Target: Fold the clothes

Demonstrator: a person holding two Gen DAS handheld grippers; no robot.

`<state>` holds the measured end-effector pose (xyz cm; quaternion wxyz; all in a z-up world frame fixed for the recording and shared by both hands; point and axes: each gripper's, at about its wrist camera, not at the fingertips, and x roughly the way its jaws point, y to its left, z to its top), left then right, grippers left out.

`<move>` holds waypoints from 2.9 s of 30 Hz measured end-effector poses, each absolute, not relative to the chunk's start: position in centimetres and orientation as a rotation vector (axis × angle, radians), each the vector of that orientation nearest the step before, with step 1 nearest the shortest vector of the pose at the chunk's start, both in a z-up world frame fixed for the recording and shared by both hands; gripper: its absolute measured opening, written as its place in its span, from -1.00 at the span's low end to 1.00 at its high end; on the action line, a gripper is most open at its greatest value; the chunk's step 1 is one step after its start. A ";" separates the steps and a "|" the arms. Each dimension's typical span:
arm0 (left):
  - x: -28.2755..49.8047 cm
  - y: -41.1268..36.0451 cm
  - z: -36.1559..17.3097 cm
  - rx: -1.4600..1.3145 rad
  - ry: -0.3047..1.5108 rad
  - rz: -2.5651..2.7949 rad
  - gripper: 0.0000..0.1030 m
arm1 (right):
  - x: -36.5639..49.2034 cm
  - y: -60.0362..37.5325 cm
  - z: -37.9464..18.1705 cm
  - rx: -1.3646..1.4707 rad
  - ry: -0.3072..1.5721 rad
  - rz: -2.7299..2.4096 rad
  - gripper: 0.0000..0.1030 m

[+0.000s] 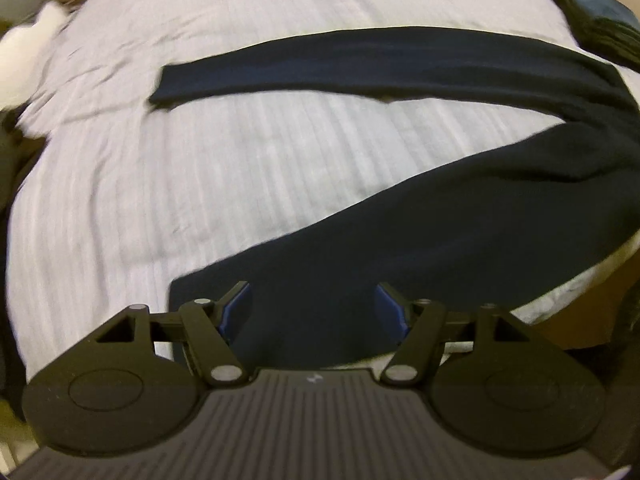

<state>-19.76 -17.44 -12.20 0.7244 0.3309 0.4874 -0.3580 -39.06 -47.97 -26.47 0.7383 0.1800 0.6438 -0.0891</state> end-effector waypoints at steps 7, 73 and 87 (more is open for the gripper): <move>-18.7 -15.0 -12.3 0.700 1.096 -0.715 0.26 | -35.9 -46.8 -26.1 0.340 1.398 -0.107 0.70; 6.3 -43.3 -25.6 1.505 0.605 -1.357 -0.96 | -31.9 -80.0 -35.0 0.071 1.364 -0.283 0.69; -1.4 -40.9 -21.5 1.620 0.498 -1.109 -0.96 | -32.7 -83.1 -36.5 0.209 1.351 0.079 -0.86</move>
